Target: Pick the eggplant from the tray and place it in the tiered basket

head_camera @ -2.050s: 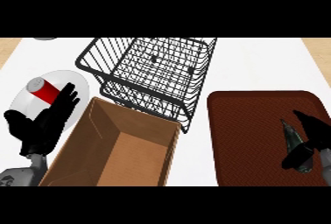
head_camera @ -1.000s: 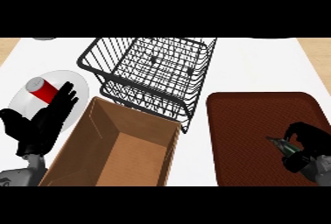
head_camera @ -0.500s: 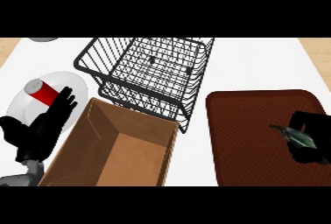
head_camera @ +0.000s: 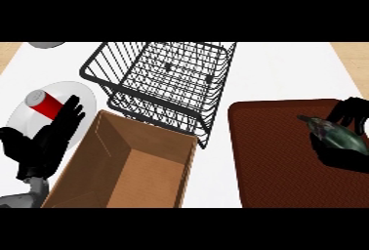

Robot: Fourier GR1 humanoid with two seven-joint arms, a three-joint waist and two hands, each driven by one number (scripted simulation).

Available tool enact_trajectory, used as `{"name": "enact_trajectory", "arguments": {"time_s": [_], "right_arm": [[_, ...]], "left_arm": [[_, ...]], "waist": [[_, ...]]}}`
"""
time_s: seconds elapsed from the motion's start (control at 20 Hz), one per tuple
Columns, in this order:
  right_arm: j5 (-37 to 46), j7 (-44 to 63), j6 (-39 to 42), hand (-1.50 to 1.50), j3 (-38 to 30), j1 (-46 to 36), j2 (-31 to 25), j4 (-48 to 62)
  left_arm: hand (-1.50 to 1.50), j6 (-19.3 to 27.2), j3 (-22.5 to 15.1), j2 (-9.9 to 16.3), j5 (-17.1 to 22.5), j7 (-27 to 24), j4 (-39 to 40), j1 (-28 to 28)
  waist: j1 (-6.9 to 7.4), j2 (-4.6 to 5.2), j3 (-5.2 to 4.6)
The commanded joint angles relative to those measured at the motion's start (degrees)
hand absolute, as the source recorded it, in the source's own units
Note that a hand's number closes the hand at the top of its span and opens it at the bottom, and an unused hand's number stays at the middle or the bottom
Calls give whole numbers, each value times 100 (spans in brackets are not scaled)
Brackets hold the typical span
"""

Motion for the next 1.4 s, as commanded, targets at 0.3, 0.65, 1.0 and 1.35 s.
{"name": "enact_trajectory", "arguments": {"time_s": [0.3, 0.65, 1.0, 1.35], "right_arm": [[-798, 2061, 1520, 150, -9, -1392, 30, -1724], [228, 2918, 1458, 150, 1366, -3191, 1233, -665], [627, 3586, 1514, 150, 1373, -4880, 2419, 1076], [893, 3406, 1542, 150, 1148, -5299, 3015, 2115]], "left_arm": [[0, -152, 63, 7, 58, 137, -167, -32], [0, -172, 44, -70, -3, 165, -75, -204], [0, -119, -65, -206, -139, 148, -96, -80], [0, -373, 269, 18, 17, 102, 125, -237]], "waist": [[177, 39, -8], [221, 52, -7], [240, 55, -6], [186, 52, -3]]}}
